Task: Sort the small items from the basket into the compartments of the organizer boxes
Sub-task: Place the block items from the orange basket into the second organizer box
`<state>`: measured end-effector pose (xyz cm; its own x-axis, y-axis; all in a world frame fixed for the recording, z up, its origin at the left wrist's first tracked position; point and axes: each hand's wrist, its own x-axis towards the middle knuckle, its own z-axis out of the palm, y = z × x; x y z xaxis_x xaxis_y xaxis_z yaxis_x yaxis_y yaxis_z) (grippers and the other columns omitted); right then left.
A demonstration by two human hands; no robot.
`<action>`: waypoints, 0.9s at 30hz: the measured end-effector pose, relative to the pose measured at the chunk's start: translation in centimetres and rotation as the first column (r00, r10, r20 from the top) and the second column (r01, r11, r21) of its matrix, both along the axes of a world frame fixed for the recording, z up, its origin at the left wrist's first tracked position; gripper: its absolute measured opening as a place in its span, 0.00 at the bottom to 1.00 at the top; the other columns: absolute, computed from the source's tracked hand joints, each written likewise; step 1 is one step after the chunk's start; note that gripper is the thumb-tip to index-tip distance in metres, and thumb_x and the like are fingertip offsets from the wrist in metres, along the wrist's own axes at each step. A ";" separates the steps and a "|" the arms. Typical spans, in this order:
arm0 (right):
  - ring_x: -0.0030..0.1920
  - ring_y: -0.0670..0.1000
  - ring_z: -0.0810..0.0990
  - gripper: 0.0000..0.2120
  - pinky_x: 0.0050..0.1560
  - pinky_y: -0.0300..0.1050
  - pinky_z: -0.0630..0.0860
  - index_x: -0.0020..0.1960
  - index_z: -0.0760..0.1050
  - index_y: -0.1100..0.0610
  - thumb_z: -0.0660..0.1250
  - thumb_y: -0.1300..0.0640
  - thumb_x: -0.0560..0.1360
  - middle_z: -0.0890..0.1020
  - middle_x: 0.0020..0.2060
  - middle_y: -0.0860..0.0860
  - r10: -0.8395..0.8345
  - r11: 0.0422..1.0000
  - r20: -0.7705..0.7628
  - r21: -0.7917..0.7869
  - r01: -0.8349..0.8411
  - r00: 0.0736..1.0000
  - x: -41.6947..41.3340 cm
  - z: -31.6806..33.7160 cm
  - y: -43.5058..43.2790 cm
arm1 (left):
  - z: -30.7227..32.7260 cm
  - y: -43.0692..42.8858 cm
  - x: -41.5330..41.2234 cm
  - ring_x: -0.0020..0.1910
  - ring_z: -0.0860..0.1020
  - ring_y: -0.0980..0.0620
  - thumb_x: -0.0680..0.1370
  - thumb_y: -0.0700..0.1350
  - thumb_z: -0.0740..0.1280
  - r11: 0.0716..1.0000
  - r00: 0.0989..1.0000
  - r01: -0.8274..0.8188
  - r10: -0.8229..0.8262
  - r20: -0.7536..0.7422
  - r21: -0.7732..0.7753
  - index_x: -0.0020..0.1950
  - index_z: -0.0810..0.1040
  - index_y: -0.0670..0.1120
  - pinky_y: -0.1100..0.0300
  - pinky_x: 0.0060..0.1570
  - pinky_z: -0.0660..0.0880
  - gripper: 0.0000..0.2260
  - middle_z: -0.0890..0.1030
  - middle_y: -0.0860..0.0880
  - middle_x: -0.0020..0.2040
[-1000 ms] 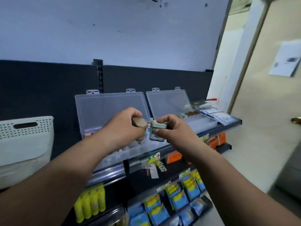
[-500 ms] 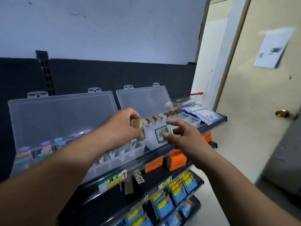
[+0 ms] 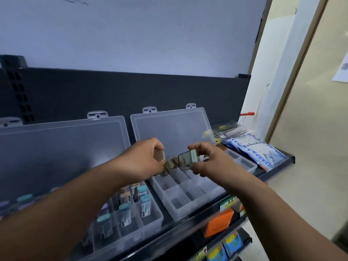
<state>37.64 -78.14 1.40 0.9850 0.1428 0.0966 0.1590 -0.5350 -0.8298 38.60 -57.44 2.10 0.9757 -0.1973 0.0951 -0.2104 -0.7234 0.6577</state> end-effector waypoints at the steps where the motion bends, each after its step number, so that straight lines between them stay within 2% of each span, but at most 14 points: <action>1: 0.42 0.49 0.80 0.22 0.42 0.41 0.78 0.64 0.73 0.48 0.68 0.65 0.73 0.77 0.54 0.49 0.025 0.999 -0.009 -0.034 -0.025 1.000 0.6 0.1 -0.2 | 0.0 -0.2 0.3 0.46 0.79 0.51 0.70 0.43 0.71 1.000 1.000 -0.018 0.018 -0.002 0.014 0.54 0.73 0.55 0.53 0.46 0.79 0.16 0.77 0.52 0.52; 4: 0.47 0.50 0.81 0.24 0.50 0.47 0.81 0.67 0.71 0.48 0.68 0.64 0.74 0.77 0.56 0.48 0.107 0.981 -0.003 -0.165 -0.106 0.994 2.7 0.6 -0.5 | -0.1 -1.1 1.0 0.46 0.79 0.51 0.67 0.42 0.73 0.997 0.997 -0.072 0.073 -0.027 0.035 0.53 0.73 0.53 0.53 0.49 0.79 0.17 0.78 0.51 0.49; 7: 0.49 0.47 0.80 0.25 0.55 0.48 0.79 0.67 0.70 0.47 0.72 0.57 0.73 0.77 0.57 0.45 0.206 0.931 -0.013 -0.306 -0.200 0.979 4.4 0.9 -0.7 | -0.4 -1.8 0.9 0.43 0.80 0.53 0.65 0.43 0.72 0.991 0.986 -0.133 0.135 -0.102 0.030 0.47 0.75 0.53 0.54 0.48 0.79 0.13 0.81 0.54 0.43; 9: 0.48 0.45 0.80 0.22 0.54 0.47 0.78 0.62 0.72 0.46 0.74 0.54 0.71 0.79 0.53 0.44 0.269 0.888 -0.027 -0.381 -0.258 0.963 5.3 1.1 -0.9 | -0.5 -2.3 0.6 0.44 0.81 0.51 0.62 0.44 0.72 0.987 0.978 -0.153 0.159 -0.133 0.058 0.47 0.77 0.52 0.50 0.50 0.79 0.15 0.82 0.53 0.41; 12: 0.46 0.46 0.80 0.15 0.49 0.48 0.79 0.53 0.74 0.45 0.75 0.53 0.70 0.80 0.46 0.44 0.341 0.823 -0.050 -0.467 -0.324 0.939 6.3 1.1 -1.0 | -0.7 -3.1 0.6 0.48 0.79 0.50 0.69 0.44 0.73 0.969 0.979 -0.144 0.169 -0.111 0.201 0.53 0.79 0.50 0.50 0.52 0.78 0.14 0.81 0.50 0.48; 15: 0.46 0.46 0.79 0.13 0.48 0.45 0.79 0.52 0.74 0.45 0.74 0.54 0.71 0.80 0.46 0.44 0.429 0.766 -0.073 -0.499 -0.405 0.901 7.1 0.5 -1.0 | -1.2 -3.8 0.7 0.50 0.77 0.50 0.71 0.45 0.72 0.942 0.972 -0.177 0.212 -0.096 0.287 0.55 0.78 0.50 0.53 0.54 0.77 0.13 0.79 0.51 0.52; 18: 0.49 0.46 0.78 0.19 0.47 0.39 0.76 0.60 0.74 0.45 0.73 0.54 0.72 0.78 0.50 0.44 0.488 0.717 -0.094 -0.523 -0.460 0.868 7.7 -0.4 -1.0 | -2.0 -4.4 0.7 0.52 0.77 0.51 0.70 0.45 0.74 0.919 0.961 -0.210 0.256 -0.100 0.334 0.57 0.78 0.51 0.57 0.53 0.76 0.17 0.77 0.51 0.55; 20: 0.52 0.47 0.78 0.22 0.51 0.41 0.76 0.64 0.73 0.47 0.74 0.52 0.72 0.78 0.54 0.45 0.513 0.692 -0.096 -0.543 -0.476 0.853 8.2 -1.0 -0.9 | -2.3 -4.6 0.7 0.52 0.77 0.51 0.69 0.45 0.75 0.905 0.952 -0.225 0.283 -0.116 0.362 0.58 0.78 0.50 0.58 0.52 0.76 0.18 0.78 0.51 0.55; 22: 0.52 0.48 0.78 0.21 0.55 0.46 0.77 0.62 0.74 0.48 0.74 0.51 0.70 0.79 0.55 0.46 0.533 0.671 -0.098 -0.556 -0.491 0.840 8.7 -1.6 -0.8 | -2.6 -4.7 0.8 0.51 0.77 0.51 0.69 0.45 0.75 0.896 0.944 -0.241 0.306 -0.126 0.372 0.56 0.78 0.50 0.57 0.52 0.76 0.17 0.78 0.50 0.54; 24: 0.51 0.49 0.79 0.18 0.55 0.50 0.78 0.58 0.77 0.48 0.74 0.50 0.70 0.80 0.52 0.47 0.558 0.643 -0.107 -0.570 -0.511 0.823 9.2 -2.2 -0.6 | -2.7 -4.8 1.0 0.49 0.77 0.52 0.69 0.45 0.74 0.895 0.939 -0.246 0.315 -0.138 0.372 0.54 0.78 0.51 0.55 0.50 0.76 0.14 0.78 0.51 0.52; 27: 0.49 0.48 0.78 0.15 0.54 0.48 0.78 0.56 0.77 0.47 0.73 0.51 0.70 0.78 0.48 0.45 0.597 0.594 -0.146 -0.581 -0.557 0.789 9.8 -2.5 -0.4 | -2.9 -5.1 1.2 0.48 0.77 0.52 0.70 0.45 0.74 0.882 0.935 -0.242 0.323 -0.145 0.404 0.54 0.79 0.50 0.56 0.49 0.76 0.13 0.78 0.50 0.51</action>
